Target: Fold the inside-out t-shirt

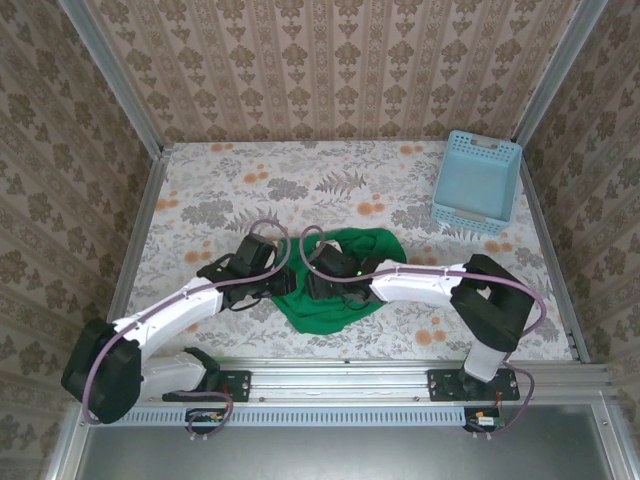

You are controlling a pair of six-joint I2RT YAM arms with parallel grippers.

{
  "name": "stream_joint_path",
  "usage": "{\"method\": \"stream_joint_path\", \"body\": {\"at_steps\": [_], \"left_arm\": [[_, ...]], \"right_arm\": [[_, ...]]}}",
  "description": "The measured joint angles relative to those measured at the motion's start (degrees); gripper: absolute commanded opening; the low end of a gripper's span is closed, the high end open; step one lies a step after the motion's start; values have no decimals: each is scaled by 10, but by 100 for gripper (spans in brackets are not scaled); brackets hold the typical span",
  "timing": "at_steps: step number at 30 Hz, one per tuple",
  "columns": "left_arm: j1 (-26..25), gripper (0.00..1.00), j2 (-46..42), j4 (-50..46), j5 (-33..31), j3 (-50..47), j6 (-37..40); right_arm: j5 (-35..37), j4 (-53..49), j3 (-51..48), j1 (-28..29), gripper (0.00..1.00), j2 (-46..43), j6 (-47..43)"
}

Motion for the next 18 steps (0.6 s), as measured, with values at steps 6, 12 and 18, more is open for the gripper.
{"method": "stream_joint_path", "body": {"at_steps": [6, 12, 18], "left_arm": [[31, 0, 9, 3, 7, -2, 7], [77, 0, -32, -40, -10, -2, 30], [135, 0, -78, -76, -24, 9, 56]], "right_arm": [[18, -4, -14, -1, 0, -55, -9], [-40, 38, -115, -31, 0, -267, -18], [-133, 109, -230, -117, 0, -404, 26]]}}
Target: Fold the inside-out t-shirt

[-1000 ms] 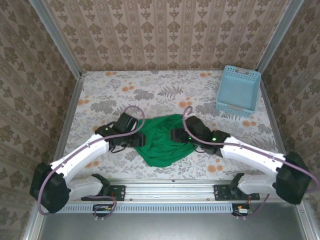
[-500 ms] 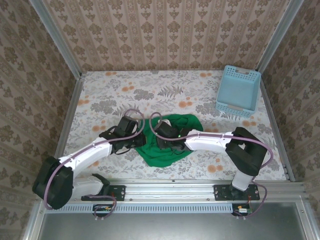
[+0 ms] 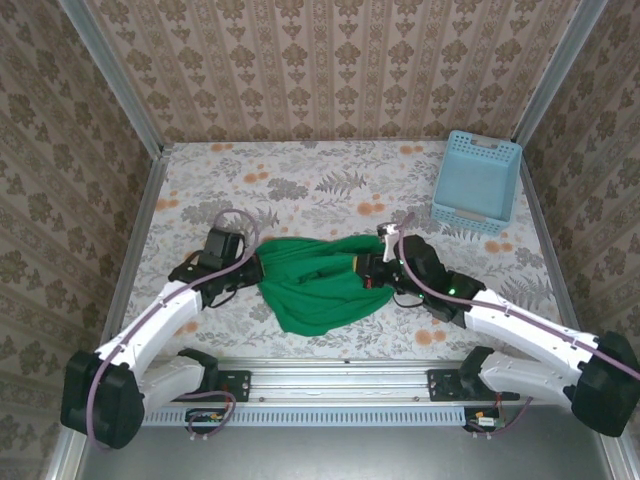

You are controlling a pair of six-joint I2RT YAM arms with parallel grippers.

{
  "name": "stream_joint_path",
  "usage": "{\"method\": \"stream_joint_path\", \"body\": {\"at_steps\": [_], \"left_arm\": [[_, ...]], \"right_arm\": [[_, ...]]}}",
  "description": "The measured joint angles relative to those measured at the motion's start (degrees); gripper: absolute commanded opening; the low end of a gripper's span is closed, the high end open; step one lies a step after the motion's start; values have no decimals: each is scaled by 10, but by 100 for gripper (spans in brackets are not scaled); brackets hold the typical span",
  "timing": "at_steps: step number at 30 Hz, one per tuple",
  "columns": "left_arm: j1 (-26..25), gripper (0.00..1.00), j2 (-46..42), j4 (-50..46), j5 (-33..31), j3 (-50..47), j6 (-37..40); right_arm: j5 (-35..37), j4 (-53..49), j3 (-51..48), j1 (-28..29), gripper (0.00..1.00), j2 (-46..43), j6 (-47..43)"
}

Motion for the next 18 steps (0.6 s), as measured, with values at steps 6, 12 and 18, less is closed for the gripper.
{"method": "stream_joint_path", "body": {"at_steps": [6, 12, 18], "left_arm": [[-2, 24, 115, -32, -7, 63, 32], [-123, 56, 129, -89, -94, 96, 46], [-256, 60, 18, -46, -111, 97, 61]], "right_arm": [[-22, 10, -30, -19, 0, 47, 40], [-19, 7, -21, -25, 0, 100, 43], [-42, 19, 22, 4, 0, 101, 33]]}}
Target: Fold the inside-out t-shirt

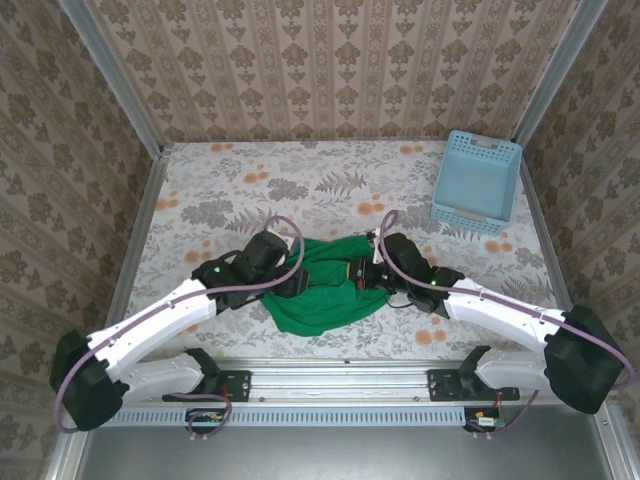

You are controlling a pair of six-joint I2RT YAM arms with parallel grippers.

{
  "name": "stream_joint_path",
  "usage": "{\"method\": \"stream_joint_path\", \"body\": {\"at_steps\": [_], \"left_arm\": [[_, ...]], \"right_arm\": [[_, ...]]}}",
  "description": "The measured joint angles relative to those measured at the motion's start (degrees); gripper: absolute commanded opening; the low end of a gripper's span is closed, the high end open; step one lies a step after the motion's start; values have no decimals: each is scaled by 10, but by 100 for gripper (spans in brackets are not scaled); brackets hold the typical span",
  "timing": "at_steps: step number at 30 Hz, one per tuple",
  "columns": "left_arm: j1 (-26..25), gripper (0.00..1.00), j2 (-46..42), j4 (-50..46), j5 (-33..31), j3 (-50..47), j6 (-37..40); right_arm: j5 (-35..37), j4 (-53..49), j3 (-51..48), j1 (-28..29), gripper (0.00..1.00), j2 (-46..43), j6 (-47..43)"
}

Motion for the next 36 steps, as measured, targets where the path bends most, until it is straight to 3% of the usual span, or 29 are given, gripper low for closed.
{"method": "stream_joint_path", "body": {"at_steps": [9, 12, 16, 22, 27, 36], "left_arm": [[-21, 66, 88, 50, -13, -21, 11], [-16, 62, 103, 59, -26, -21, 12], [5, 44, 126, 63, -49, -21, 10], [38, 1, 127, 71, -60, -21, 12], [37, 0, 88, 97, -17, -29, 18], [37, 0, -20, 172, 139, -75, 18]], "right_arm": [[-19, 18, 25, 32, 0, -31, -1], [-20, 18, 25, 34, 0, -38, -1], [-20, 17, 25, 36, 0, -46, -1], [-3, -3, 25, 36, 0, -57, -11], [26, -31, 29, 5, 0, -32, -35], [131, -82, 112, -72, 0, 146, -108]]}}
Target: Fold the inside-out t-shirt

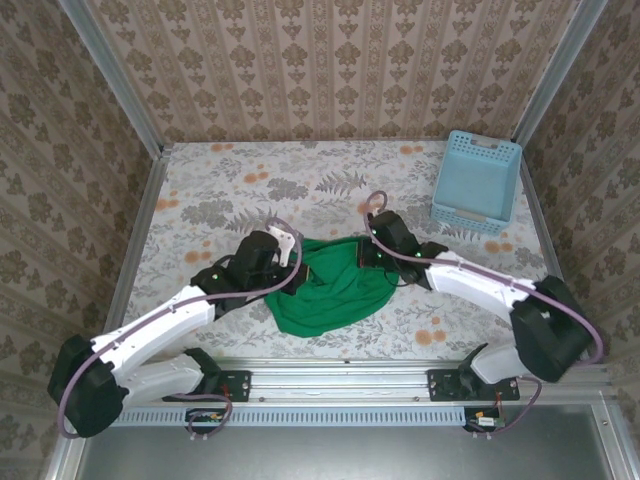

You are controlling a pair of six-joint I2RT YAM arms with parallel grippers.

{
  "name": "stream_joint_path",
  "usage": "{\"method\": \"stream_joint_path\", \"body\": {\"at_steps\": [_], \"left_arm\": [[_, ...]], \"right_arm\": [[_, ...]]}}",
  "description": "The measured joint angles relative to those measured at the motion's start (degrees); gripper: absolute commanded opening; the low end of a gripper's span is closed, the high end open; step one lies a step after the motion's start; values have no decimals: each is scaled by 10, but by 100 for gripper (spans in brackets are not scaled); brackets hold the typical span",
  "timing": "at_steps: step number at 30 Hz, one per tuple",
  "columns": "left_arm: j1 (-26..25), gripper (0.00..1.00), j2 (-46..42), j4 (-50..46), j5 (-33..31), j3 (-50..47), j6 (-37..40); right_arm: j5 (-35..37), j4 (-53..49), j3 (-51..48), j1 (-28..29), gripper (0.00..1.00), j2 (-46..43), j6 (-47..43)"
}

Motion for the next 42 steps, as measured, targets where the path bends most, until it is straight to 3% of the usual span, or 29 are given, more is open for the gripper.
{"method": "stream_joint_path", "body": {"at_steps": [2, 7, 10, 15, 19, 29, 33, 37, 42], "left_arm": [[1, 0, -3, 8, 23, -5, 0], [30, 0, 7, 24, 61, -12, -4], [45, 0, 16, 31, 68, -13, -12], [55, 0, 22, 41, 78, -13, -23], [61, 0, 22, 46, 82, -13, -27], [64, 0, 19, 45, 89, -16, -34], [65, 0, 17, 45, 92, -16, -35], [68, 0, 17, 45, 92, -16, -35], [74, 0, 18, 37, 87, -16, -35]], "right_arm": [[23, -5, 19, -1, 5, 26, -12], [56, -22, 24, 17, 51, 24, -32], [77, -39, 11, 54, 60, -21, -40], [65, -22, -19, 148, 62, -114, -30], [39, 19, -38, 182, 57, -99, -20], [44, 75, -33, 184, 47, 22, -57], [59, 78, -13, 184, 30, 49, -75], [67, 83, -7, 184, 4, 52, -86], [66, 81, -7, 184, 0, 43, -87]]}}
